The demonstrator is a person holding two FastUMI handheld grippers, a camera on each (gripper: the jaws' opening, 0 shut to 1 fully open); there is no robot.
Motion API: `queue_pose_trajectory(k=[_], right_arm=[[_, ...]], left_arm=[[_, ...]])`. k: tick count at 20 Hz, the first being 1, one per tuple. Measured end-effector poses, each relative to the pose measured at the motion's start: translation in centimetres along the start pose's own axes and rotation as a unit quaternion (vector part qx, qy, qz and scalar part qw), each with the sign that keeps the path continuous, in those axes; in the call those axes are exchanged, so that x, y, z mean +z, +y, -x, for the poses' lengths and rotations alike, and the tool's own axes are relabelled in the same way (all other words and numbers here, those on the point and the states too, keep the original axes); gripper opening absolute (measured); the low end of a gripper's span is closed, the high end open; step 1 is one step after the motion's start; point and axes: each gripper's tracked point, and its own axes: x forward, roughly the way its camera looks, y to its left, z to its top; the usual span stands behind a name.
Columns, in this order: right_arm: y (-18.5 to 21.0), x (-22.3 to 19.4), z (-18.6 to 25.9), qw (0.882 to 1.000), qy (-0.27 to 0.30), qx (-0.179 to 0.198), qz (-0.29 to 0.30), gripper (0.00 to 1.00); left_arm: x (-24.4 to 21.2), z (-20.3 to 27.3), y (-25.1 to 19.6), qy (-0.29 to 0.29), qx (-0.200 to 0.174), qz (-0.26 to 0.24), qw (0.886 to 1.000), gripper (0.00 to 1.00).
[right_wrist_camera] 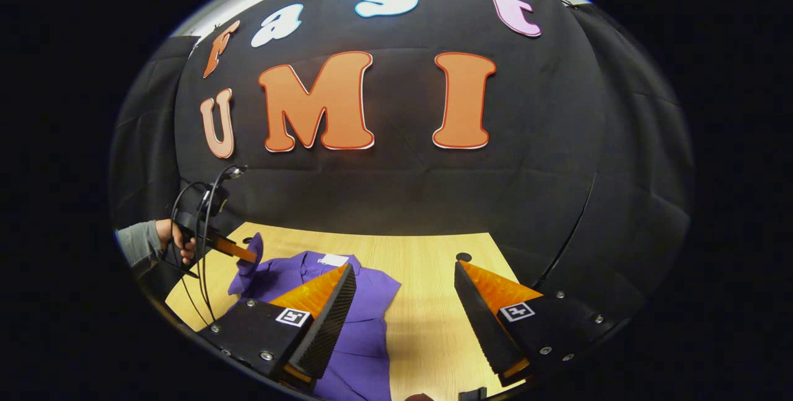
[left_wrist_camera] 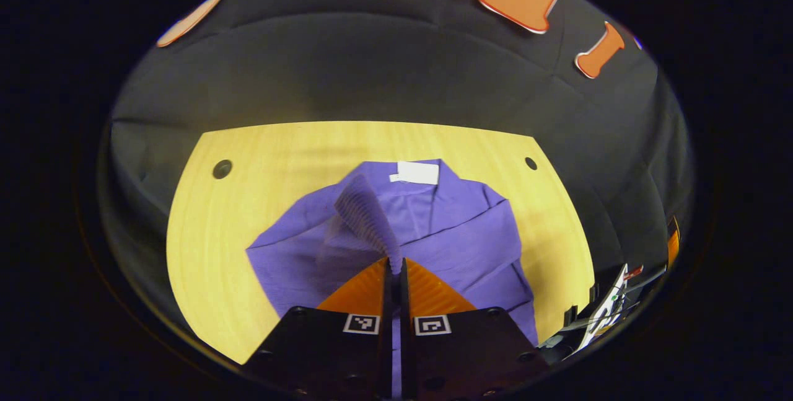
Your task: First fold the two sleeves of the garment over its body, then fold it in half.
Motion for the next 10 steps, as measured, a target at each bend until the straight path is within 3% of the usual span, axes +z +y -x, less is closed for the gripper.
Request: queue_pose_trajectory(k=[4,10], right_arm=[[-2.0,-0.1,0.6,1.000,0.001,-0.007,-0.003,0.95],[-3.5,0.8,1.2,1.000,-0.007,-0.007,0.004,0.95]], left_arm=[[0.1,-3.1,-5.9,0.007,-0.004,-0.004,1.000,0.06],[1.2,-6.6,-12.3,-0.001,0.009,-0.052,0.999,0.06]])
